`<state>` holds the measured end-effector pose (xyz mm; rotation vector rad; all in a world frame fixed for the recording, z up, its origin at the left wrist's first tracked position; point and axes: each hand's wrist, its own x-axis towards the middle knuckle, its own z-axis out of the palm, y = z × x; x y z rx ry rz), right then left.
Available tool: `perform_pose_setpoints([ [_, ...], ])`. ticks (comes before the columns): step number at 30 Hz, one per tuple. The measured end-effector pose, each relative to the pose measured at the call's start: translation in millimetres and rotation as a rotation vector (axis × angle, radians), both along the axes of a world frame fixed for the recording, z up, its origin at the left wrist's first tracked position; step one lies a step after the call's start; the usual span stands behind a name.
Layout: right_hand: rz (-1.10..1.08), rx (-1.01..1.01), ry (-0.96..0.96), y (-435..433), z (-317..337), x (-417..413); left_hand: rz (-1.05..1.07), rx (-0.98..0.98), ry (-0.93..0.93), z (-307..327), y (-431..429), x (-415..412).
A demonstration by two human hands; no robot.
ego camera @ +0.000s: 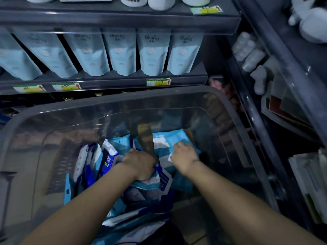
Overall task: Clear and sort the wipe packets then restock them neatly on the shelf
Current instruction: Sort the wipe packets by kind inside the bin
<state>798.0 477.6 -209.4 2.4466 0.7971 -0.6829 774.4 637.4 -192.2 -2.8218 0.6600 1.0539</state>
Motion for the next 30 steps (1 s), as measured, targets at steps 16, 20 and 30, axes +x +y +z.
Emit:
perform_pose_setpoints([
  [16, -0.799, 0.874, 0.106, 2.0, 31.0, 15.6, 0.321, -0.38, 0.053, 8.5, 16.4, 2.9],
  [20, -0.872, 0.897, 0.526, 2.9, 35.3, 8.3, 0.539, -0.543, -0.005, 24.0, 24.8, 9.5],
  [30, -0.866, 0.835, 0.084, 5.0, 35.0, 11.6, 0.286, -0.185, 0.414, 67.9, 37.4, -3.8],
])
